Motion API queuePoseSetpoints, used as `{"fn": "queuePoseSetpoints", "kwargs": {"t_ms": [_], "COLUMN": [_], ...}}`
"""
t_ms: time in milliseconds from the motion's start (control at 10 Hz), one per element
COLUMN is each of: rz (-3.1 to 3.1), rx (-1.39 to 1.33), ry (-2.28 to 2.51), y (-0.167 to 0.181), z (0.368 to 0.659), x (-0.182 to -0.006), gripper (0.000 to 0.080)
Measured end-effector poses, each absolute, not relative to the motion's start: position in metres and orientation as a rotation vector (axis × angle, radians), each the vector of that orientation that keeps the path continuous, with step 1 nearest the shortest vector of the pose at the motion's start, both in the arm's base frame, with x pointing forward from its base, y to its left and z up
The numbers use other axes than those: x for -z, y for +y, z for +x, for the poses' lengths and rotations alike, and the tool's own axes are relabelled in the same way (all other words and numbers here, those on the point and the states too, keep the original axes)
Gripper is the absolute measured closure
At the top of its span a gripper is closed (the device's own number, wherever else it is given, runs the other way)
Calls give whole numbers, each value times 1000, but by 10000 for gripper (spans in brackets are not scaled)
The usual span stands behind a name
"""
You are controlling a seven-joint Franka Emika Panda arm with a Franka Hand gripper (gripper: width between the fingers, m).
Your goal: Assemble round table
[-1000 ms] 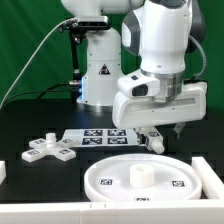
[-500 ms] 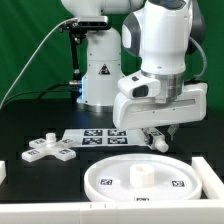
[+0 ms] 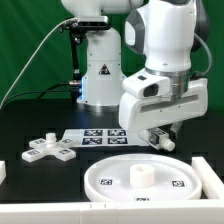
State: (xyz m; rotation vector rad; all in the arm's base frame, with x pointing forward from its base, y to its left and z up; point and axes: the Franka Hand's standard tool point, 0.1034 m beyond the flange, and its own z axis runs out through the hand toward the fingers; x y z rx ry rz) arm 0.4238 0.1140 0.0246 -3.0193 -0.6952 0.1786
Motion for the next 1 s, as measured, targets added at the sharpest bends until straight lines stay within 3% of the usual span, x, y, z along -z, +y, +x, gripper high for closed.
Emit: {"fn": "queuePoseSetpoints", "kwargs": {"t_ms": [300, 800, 1000], "rz": [-3014, -2622, -2535], "rx": [-182, -186, -184], "ry": [-717, -1613, -1736], "y": [113, 112, 111], "z": [423, 433, 433], "x": [-23, -30, -29], "gripper": [482, 482, 482]}}
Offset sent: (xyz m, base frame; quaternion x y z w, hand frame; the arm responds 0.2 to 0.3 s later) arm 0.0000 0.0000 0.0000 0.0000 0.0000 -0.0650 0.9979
